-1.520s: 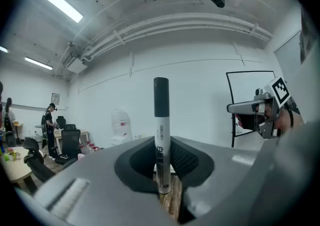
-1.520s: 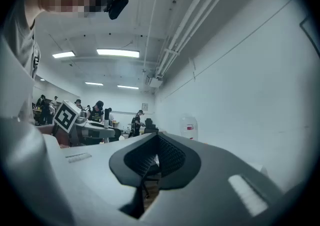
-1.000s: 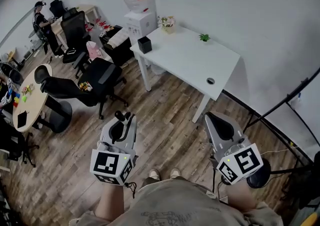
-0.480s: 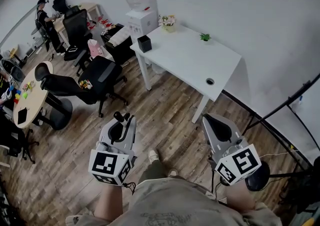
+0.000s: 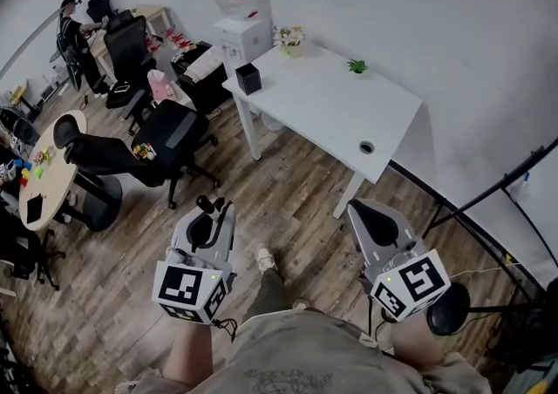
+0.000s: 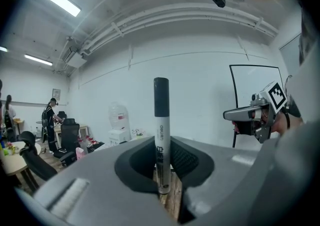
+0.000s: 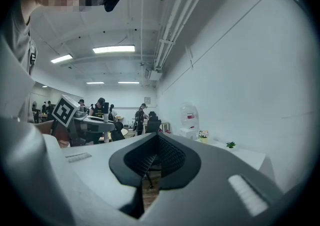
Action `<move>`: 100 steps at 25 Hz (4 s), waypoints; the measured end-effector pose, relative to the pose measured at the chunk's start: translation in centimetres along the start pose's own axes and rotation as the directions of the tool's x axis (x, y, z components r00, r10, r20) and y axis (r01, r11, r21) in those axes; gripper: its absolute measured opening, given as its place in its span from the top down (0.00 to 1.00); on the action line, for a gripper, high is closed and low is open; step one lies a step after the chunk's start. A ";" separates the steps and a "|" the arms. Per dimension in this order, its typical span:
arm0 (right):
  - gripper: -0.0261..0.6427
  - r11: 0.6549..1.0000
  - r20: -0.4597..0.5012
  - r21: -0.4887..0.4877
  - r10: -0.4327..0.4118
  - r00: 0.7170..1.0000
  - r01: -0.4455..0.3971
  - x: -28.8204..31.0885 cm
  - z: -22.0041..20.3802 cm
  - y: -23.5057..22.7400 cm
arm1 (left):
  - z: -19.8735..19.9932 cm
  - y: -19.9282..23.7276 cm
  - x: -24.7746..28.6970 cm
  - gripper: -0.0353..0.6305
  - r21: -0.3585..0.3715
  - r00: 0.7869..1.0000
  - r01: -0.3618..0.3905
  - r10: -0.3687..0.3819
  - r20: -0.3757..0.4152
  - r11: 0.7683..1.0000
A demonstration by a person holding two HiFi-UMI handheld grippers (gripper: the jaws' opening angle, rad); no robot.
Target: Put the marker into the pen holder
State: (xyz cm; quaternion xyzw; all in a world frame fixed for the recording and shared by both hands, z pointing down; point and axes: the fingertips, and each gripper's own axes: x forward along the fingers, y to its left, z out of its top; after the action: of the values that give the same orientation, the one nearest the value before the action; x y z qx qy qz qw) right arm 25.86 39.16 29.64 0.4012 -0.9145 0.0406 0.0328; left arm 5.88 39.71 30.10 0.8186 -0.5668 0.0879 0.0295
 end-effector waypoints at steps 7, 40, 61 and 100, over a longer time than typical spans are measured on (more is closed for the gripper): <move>0.92 1.000 -0.040 -0.008 -0.002 0.999 0.001 5.3 -0.6 -1.9 | -0.8 4.4 4.0 0.87 -0.024 1.000 -0.017 0.017 0.003 1.000; 0.92 1.000 -0.145 0.015 0.004 0.989 -0.002 39.5 0.6 -7.9 | 0.7 31.2 24.8 0.87 -0.045 0.999 0.036 -0.037 -0.019 0.998; 0.92 0.995 -0.097 0.076 0.070 0.993 -0.062 56.4 1.2 -22.8 | 1.2 37.4 44.9 0.87 -0.048 0.997 0.060 -0.062 -0.041 0.997; 0.92 0.989 -0.277 0.144 0.076 0.958 -0.037 69.5 -5.5 -31.9 | -2.4 38.2 63.2 0.87 0.112 0.965 0.259 -0.263 0.022 0.959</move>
State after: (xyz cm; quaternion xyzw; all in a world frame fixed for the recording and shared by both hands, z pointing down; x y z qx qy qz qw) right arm 2.55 -32.59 43.07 0.3663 -0.9067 0.1610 0.1336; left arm -8.44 -31.82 41.73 0.8880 -0.4488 0.0988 -0.0138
